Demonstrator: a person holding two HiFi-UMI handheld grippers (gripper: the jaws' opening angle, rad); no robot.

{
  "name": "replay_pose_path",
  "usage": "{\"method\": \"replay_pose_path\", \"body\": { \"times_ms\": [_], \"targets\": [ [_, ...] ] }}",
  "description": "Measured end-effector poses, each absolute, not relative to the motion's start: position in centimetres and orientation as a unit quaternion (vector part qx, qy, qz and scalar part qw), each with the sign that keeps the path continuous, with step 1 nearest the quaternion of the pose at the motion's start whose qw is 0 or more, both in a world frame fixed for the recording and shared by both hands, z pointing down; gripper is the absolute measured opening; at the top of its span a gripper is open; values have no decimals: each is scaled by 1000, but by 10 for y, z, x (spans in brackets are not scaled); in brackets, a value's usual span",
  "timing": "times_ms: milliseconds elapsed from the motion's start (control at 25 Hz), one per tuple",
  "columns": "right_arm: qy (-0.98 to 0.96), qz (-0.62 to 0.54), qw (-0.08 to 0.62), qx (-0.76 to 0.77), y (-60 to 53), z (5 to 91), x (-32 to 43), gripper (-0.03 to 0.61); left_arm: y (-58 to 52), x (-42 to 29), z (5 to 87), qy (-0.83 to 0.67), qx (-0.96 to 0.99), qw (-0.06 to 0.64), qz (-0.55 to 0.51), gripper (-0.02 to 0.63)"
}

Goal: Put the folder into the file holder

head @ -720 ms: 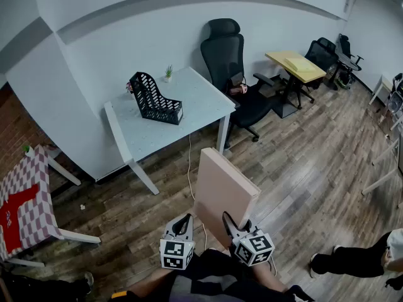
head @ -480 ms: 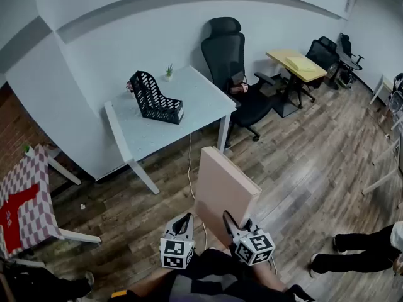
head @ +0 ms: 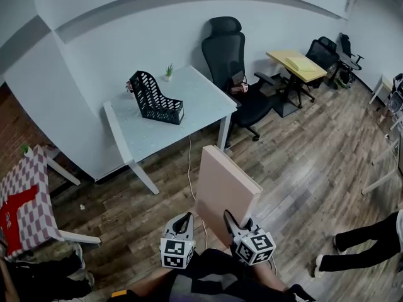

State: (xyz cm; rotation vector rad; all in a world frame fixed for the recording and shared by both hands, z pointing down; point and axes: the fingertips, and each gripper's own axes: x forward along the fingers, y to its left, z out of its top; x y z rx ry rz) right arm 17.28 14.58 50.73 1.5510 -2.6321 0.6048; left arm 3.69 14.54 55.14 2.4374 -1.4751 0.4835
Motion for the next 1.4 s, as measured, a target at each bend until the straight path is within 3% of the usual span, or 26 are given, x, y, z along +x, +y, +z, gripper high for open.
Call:
{"method": "replay_pose_path", "body": {
  "times_ms": [1400],
  "targets": [
    [-838, 142, 13, 526, -30, 442, 36, 141, -25, -108, 483, -516, 843, 89, 126, 6]
  ]
}}
